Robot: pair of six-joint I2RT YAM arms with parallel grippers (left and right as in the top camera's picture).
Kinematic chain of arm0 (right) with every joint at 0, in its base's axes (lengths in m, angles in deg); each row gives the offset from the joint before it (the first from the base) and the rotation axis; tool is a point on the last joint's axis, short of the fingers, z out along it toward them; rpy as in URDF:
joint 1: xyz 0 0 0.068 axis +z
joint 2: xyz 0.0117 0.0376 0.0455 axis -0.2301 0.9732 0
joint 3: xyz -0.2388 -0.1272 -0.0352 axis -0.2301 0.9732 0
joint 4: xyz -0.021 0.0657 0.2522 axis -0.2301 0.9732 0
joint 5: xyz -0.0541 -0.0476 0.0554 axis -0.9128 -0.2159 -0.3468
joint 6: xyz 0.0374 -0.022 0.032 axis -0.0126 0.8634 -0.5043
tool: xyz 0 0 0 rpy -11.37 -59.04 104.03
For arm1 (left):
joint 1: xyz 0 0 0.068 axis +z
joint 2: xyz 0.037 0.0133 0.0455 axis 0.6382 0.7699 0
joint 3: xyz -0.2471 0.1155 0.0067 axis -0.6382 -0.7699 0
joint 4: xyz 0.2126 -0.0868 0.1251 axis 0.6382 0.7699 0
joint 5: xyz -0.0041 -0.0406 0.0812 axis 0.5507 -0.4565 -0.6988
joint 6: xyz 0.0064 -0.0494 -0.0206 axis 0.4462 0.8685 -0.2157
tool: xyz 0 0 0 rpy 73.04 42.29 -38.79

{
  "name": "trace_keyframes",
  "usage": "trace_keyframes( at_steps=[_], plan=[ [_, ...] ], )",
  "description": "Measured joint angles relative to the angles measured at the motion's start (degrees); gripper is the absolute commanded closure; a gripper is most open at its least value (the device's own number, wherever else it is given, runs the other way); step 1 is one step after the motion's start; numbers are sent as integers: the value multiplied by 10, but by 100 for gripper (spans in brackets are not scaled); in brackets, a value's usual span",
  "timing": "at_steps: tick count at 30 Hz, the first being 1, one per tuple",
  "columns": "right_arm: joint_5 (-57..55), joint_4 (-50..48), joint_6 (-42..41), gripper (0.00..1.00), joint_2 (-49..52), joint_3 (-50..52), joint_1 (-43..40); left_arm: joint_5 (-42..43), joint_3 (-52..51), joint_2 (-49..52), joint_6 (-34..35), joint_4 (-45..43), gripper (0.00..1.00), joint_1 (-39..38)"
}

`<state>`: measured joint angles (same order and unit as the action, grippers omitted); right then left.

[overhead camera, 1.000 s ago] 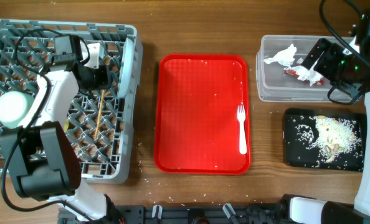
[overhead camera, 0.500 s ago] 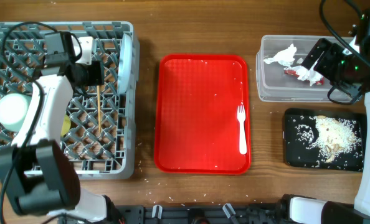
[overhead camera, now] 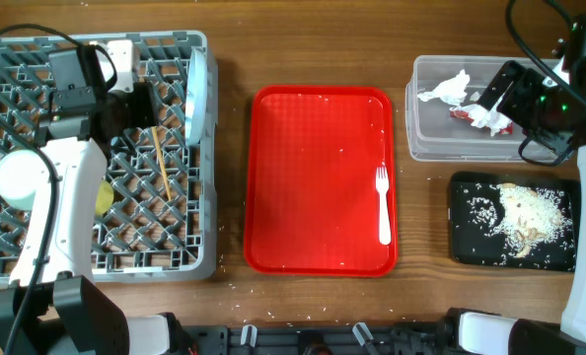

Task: Sort waste into correct bins and load items into the dishwasher rack
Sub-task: 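Withdraw the left gripper from the rack toward the red tray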

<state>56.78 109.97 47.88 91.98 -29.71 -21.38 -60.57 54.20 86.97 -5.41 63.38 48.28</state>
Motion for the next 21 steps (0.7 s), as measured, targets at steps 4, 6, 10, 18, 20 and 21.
trace_keyframes(
  at_steps=[4, 6, 10, 18, 20, 21],
  plan=[
    [0, 0, 0, 0, 0, 0, 0, 0, 0, 0, 2, -4, 96, 0],
    [0, 0, 0, 0, 0, 0, 0, 0, 0, 1, 2, 0, 96, 0],
    [0, 0, 0, 0, 0, 0, 0, -1, 0, 52, 4, 4, 38, 0],
    [0, 0, 0, 0, 0, 0, 0, 13, 0, 32, 25, -5, 32, 0],
    [0, 0, 0, 0, 0, 0, 0, 37, 0, 5, 29, -3, 31, 0],
    [0, 0, 0, 0, 0, 0, 0, 45, 0, -7, 34, 3, 31, 0]
  ],
)
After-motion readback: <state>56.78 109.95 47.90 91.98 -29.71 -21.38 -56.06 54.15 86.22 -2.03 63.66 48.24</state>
